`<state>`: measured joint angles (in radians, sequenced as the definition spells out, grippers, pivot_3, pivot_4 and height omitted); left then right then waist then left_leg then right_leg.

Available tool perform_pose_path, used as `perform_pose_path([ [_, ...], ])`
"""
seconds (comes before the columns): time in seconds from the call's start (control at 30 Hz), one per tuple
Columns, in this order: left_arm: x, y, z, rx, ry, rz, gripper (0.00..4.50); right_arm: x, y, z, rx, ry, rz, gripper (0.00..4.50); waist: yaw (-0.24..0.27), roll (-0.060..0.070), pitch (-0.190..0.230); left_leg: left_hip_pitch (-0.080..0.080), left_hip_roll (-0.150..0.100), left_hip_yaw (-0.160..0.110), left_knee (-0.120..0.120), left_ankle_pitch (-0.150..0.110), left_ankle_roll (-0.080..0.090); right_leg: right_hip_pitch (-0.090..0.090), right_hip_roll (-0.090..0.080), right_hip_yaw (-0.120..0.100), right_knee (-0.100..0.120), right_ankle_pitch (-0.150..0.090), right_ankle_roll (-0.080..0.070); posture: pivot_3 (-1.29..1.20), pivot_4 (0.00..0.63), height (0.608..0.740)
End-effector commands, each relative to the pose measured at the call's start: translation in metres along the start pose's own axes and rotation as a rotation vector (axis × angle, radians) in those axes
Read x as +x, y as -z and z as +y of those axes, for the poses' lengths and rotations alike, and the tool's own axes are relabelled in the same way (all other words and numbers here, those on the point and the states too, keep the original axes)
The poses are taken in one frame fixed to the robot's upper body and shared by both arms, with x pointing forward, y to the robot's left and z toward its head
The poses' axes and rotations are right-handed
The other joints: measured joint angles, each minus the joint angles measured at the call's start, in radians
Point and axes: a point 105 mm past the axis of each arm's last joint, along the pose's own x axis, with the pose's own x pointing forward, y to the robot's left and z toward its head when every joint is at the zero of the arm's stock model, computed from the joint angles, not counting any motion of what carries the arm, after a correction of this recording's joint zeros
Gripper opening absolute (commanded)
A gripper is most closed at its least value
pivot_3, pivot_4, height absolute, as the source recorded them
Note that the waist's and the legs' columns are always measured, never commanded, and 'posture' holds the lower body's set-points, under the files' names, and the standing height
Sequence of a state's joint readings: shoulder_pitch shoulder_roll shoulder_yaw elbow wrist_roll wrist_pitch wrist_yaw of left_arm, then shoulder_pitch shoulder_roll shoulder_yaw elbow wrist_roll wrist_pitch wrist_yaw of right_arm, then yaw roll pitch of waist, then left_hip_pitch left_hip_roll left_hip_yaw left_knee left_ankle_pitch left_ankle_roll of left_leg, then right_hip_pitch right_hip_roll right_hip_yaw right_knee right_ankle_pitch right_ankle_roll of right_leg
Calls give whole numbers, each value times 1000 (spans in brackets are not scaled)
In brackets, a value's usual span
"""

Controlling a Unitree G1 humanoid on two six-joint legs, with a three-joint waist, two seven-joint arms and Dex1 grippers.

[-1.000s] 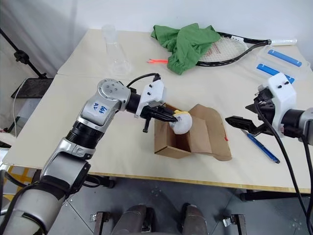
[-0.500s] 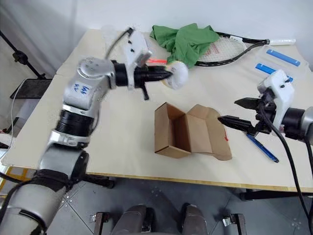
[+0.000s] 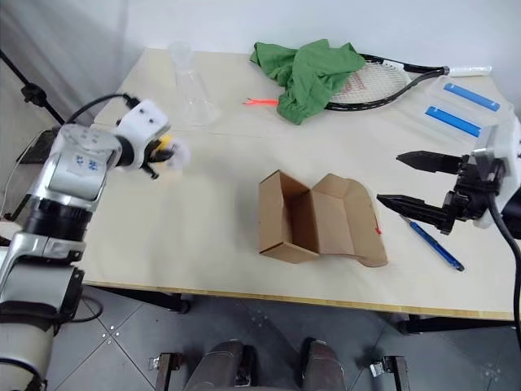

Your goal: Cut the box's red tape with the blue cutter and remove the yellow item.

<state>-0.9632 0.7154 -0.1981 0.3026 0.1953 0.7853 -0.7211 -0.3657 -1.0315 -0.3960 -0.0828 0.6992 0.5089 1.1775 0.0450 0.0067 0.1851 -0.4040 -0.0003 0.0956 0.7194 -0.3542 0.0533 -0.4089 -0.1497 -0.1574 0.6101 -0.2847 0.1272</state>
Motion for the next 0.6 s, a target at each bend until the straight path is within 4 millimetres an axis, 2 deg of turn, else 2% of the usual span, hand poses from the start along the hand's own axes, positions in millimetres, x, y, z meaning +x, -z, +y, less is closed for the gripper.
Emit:
perform_pose_path([
  [0.03,-22,-16,10,24,-28,-61,2708,1,-10,-6,-65,3,-23,4500,2,-1,0,0,1,0,0,0,0,0,0,0,0,0,0,0,150,740],
  [0.17,-32,-18,12,-7,-22,-80,3933,2,-12,-8,-69,-2,-31,4500,4,-1,0,0,2,0,0,0,0,0,-1,0,1,0,0,0,150,740],
  [0.23,-43,-26,8,-37,31,-142,4472,-1,-11,-7,-66,-3,-26,4500,3,-1,0,0,1,0,0,0,0,0,-1,0,1,0,0,0,150,740],
  [0.33,-55,-38,-4,-70,124,-249,4472,-6,-7,-8,-61,9,-5,4500,3,-1,0,0,3,0,1,0,0,0,-1,0,1,0,0,0,150,740],
  [0.4,-62,-42,-29,-58,254,-325,4472,-10,-4,-9,-55,19,8,4500,2,-1,0,0,4,0,1,0,0,0,-1,0,1,0,0,0,150,740],
  [0.5,-66,-38,-61,-32,368,-435,4472,-16,0,-8,-43,31,32,4500,2,-1,0,1,4,0,0,0,0,0,-1,1,2,0,0,0,150,740],
  [0.6,-73,-30,-86,-80,455,-557,4472,-26,16,-8,-21,39,109,4500,3,-1,0,1,4,0,1,0,0,0,-1,2,2,0,0,0,150,740],
])
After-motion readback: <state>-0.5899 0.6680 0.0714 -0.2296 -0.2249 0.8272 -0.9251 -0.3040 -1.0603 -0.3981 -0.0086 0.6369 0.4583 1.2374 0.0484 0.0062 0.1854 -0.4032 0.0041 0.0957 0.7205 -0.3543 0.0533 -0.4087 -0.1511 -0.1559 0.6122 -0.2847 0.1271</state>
